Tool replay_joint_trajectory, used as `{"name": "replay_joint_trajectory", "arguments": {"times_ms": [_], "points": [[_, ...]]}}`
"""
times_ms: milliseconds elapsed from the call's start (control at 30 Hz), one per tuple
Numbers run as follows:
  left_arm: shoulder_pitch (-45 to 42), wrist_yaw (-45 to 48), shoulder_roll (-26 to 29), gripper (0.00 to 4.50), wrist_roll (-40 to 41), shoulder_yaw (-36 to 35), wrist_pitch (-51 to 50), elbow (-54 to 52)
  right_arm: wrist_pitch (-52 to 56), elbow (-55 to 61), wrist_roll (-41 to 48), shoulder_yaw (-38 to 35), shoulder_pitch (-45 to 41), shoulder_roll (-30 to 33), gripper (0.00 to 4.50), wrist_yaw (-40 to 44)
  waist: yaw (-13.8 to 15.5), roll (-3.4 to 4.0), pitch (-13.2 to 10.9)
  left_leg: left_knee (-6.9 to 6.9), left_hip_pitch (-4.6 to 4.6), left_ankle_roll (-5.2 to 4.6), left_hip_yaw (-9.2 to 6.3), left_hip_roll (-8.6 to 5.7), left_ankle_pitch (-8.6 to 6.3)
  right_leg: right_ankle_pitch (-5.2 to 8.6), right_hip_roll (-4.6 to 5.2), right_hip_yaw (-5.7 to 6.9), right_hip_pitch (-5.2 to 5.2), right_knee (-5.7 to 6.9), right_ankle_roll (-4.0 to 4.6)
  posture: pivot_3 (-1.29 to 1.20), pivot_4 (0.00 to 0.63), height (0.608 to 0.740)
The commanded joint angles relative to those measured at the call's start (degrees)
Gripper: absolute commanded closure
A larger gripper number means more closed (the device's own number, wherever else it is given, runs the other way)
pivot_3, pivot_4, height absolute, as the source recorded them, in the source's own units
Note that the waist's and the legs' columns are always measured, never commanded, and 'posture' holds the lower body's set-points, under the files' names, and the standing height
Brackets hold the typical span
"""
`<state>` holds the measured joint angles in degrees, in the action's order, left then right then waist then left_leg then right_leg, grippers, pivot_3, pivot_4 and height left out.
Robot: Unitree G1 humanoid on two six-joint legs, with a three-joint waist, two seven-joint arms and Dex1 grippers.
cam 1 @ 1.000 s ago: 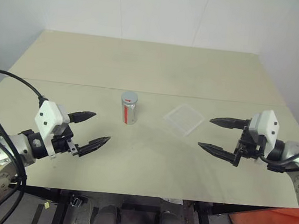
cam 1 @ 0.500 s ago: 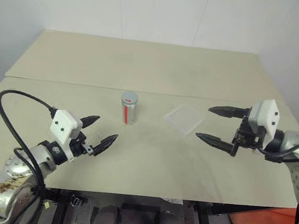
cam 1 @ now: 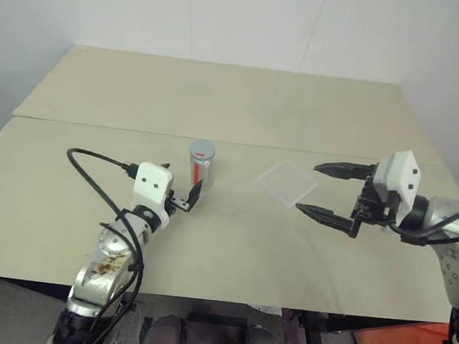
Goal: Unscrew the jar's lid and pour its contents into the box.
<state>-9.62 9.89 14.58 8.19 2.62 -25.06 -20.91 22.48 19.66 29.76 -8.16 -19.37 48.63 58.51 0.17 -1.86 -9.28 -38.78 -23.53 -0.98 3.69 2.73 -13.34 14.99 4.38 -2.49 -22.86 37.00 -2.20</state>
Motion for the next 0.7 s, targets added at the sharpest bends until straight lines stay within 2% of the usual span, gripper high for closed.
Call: {"name": "replay_joint_trajectory", "arguments": {"times_ms": [33, 367, 700], "points": [[-2.7, 0.5, -1.0, 0.00, -1.3, 1.0, 2.6, 2.1, -1.1, 3.0, 0.9, -3.0, 0.3, 0.6, 0.04, -0.6, 0.1, 0.00, 0.0, 0.00, 0.00, 0.00, 0.00, 0.00, 0.00, 0.00, 0.00, 0.00, 0.01, 0.00, 0.00, 0.00, 0.150, 0.740], [-6.8, 1.7, -3.4, 0.00, -3.1, 2.6, 6.0, 9.6, -0.9, 4.5, 1.9, -4.2, 0.8, 0.7, 0.04, -0.2, 0.3, 0.00, 0.0, -0.02, 0.01, 0.00, -0.01, -0.01, 0.00, -0.01, 0.00, 0.02, 0.03, 0.00, -0.01, 0.00, 0.150, 0.740], [-13.2, 1.8, -5.5, 0.00, -4.1, 1.9, 9.5, 21.8, -1.3, 4.8, 2.2, -4.4, 0.7, 0.6, 0.04, 0.2, 0.4, 0.00, 0.0, -0.03, -0.02, 0.00, -0.02, -0.04, 0.00, -0.01, 0.00, 0.05, 0.03, -0.01, -0.02, 0.00, 0.150, 0.740]]}}
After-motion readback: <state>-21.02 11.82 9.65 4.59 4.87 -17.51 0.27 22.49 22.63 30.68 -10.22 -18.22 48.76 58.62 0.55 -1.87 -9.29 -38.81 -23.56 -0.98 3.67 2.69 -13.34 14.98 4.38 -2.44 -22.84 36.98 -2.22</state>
